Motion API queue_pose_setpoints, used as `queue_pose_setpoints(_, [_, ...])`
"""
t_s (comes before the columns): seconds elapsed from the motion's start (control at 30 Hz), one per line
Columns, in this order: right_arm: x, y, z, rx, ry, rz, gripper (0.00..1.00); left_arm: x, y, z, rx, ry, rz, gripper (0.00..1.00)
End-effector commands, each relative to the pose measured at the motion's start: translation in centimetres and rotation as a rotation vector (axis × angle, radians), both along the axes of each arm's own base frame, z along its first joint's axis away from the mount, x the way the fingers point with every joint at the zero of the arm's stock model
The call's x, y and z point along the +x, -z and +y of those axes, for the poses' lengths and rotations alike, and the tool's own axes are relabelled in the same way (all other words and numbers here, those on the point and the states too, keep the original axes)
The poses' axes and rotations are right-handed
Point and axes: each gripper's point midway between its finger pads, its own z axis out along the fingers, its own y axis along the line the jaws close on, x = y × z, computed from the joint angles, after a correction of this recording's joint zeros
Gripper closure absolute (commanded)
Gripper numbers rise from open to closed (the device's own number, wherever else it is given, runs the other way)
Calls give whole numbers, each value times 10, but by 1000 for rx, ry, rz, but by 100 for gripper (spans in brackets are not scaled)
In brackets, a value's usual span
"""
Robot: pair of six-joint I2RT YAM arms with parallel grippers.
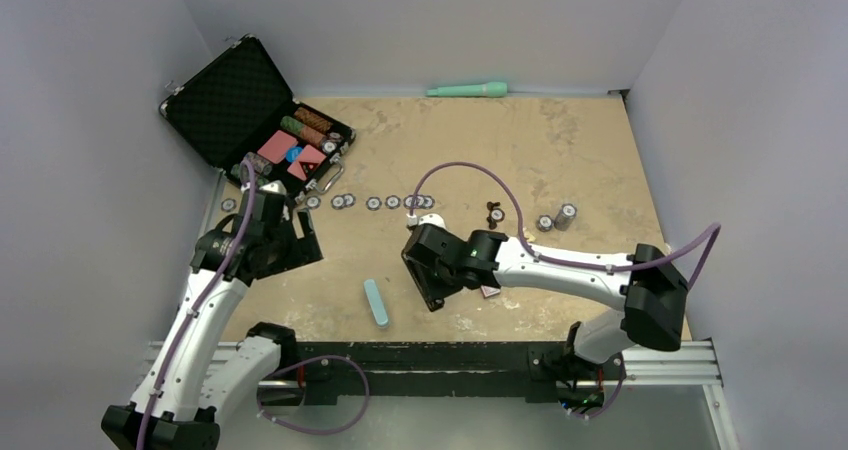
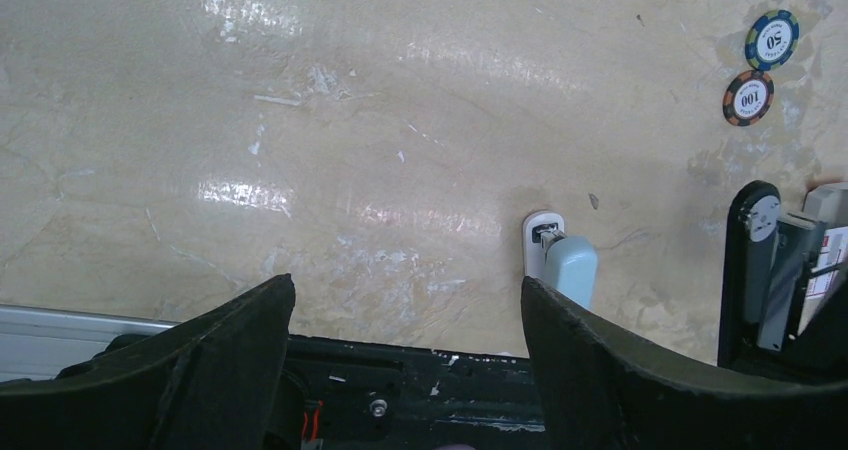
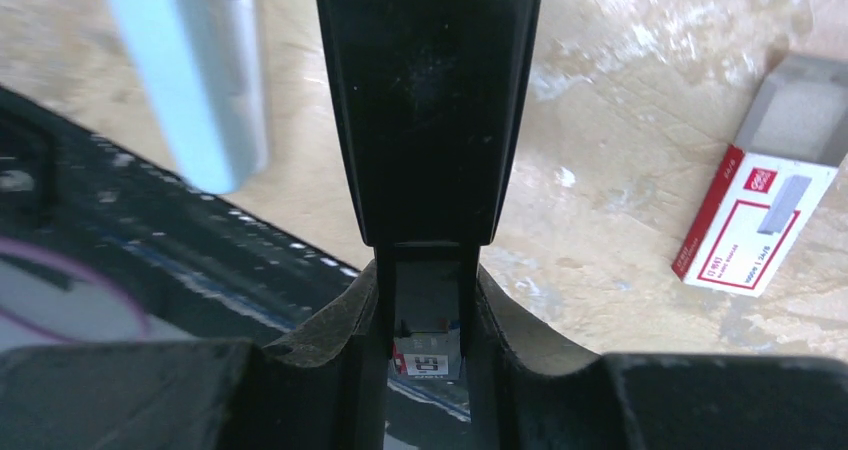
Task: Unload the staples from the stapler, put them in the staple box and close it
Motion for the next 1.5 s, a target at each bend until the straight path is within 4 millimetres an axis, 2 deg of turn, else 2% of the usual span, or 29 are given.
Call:
queue_pose_setpoints(0.0, [12, -65, 32, 183, -27, -85, 100, 3, -4, 1, -1, -16, -25, 13])
queue_pose_setpoints(0.23, [25, -115, 51, 293, -53, -140, 100, 4, -10, -2, -17, -1, -63, 11])
queue_pose_setpoints(0.4, [38, -140, 61, 392, -67, -141, 100, 0, -25, 7, 2, -35, -116, 0])
queue_pose_setpoints(0.47, [46, -153, 62, 449, -66, -140, 100, 0, -37, 2, -30, -3, -177, 0])
queue_pose_setpoints(0.57, [61, -177, 61, 546, -69, -142, 100, 2, -54, -16, -131, 51, -256, 0])
queue_pose_setpoints(0.73, [72, -208, 59, 618, -95, -161, 100, 7, -105, -75, -418, 262, -356, 0])
queue_pose_setpoints(0.87, [64, -240, 65, 738, -155, -151, 100, 13, -172, -111, -636, 420, -575, 3])
queue_pose_setpoints(0.97, [55, -280, 68, 874, -200, -156, 100, 15, -218, -130, -766, 516, -639, 5])
queue_pose_setpoints(1.07, [48, -319, 70, 974, -230, -171, 100, 20, -255, -139, -840, 565, -694, 6])
queue_pose_setpoints(1.23, [36, -365, 72, 1101, -281, -174, 100, 19, -301, -147, -904, 642, -765, 6])
queue_pose_setpoints(1.37, [29, -392, 65, 1188, -308, -191, 100, 15, -325, -152, -947, 706, -813, 8])
queue_pose_setpoints(1.47, [25, -404, 61, 1241, -342, -203, 100, 9, -342, -156, -984, 763, -846, 10])
